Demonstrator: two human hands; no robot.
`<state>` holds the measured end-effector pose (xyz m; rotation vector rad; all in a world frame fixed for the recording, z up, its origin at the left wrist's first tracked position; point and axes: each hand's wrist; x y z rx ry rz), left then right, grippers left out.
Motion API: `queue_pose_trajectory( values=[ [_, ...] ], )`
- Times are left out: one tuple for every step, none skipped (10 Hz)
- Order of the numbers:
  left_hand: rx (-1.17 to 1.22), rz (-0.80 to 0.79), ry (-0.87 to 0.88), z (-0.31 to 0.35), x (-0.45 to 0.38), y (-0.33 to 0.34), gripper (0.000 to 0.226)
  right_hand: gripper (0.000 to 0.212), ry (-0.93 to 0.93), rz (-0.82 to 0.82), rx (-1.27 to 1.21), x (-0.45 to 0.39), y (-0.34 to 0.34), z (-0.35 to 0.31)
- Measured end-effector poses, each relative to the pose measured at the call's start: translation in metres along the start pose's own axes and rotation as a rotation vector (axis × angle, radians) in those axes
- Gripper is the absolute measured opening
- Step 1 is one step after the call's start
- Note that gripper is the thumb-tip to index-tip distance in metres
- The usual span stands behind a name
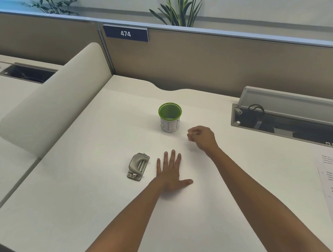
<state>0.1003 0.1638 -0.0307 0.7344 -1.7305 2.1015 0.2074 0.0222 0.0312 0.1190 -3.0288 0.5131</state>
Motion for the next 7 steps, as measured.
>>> queue_pose_trajectory(
  values=[
    [-0.004,-0.007,0.0,0.001,0.001,-0.001,0.112,0.014,-0.094,-0.001,0.069,-0.02,0.011,-0.034],
    [-0.01,-0.005,-0.005,0.001,0.002,-0.001,0.112,0.015,-0.157,0.018,0.105,-0.034,0.02,-0.055],
    [-0.001,0.0,0.0,0.001,0.004,-0.002,0.112,0.023,-0.189,0.028,0.172,-0.051,0.029,-0.078],
    [-0.002,0.002,0.0,0.0,0.003,-0.003,0.112,0.031,-0.18,0.023,0.162,-0.058,0.031,-0.084],
    [-0.008,0.011,0.01,0.0,0.003,-0.001,0.112,0.038,-0.184,0.025,0.144,-0.062,0.029,-0.087],
    [0.007,0.027,0.002,0.0,0.002,-0.002,0.112,0.034,-0.207,0.037,0.152,-0.058,0.027,-0.083],
    [-0.001,0.033,0.004,0.0,0.001,-0.002,0.112,0.023,-0.244,0.127,0.165,-0.046,0.024,-0.072]
  ],
)
Point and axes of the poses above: each hand's wrist, its own x-axis away from the middle knuckle, its own y-axis out of the palm, z = x × y, and after that the axes turned 13 degrees about -y, right-handed
